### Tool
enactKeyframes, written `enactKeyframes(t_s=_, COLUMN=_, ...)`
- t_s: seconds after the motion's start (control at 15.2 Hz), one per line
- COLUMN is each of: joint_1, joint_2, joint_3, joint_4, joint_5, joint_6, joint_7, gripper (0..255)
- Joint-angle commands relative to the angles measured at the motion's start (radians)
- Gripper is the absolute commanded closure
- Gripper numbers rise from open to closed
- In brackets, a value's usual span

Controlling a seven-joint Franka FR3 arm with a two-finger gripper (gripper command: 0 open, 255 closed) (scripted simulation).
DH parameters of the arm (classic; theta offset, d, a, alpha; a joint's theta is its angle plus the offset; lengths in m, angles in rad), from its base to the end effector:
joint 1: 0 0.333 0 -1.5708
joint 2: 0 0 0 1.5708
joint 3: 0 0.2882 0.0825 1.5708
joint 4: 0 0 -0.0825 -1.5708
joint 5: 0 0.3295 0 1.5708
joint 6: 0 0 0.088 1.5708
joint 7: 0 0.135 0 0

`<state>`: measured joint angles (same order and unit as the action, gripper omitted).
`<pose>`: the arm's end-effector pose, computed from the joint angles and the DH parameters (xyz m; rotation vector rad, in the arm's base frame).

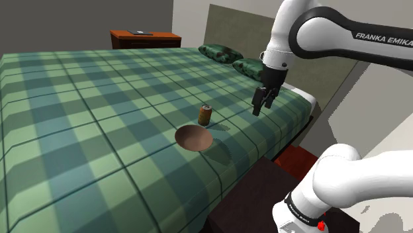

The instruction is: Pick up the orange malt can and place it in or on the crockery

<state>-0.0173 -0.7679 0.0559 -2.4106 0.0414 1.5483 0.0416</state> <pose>0.2684 0.0188 0.5131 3.1374 -0.0338 -0.1494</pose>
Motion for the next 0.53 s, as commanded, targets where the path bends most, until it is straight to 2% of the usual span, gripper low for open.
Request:
enactKeyframes(t_s=0.0, joint_1=0.0, joint_2=0.0, joint_3=0.0, joint_4=0.0, joint_5=0.0, joint_6=0.0, joint_7=0.0, gripper=0)
enactKeyframes(t_s=0.46, joint_1=-0.022, joint_2=0.236, joint_3=-0.017, joint_4=0.043, joint_5=-0.026, joint_6=0.209, joint_7=-0.024, gripper=0)
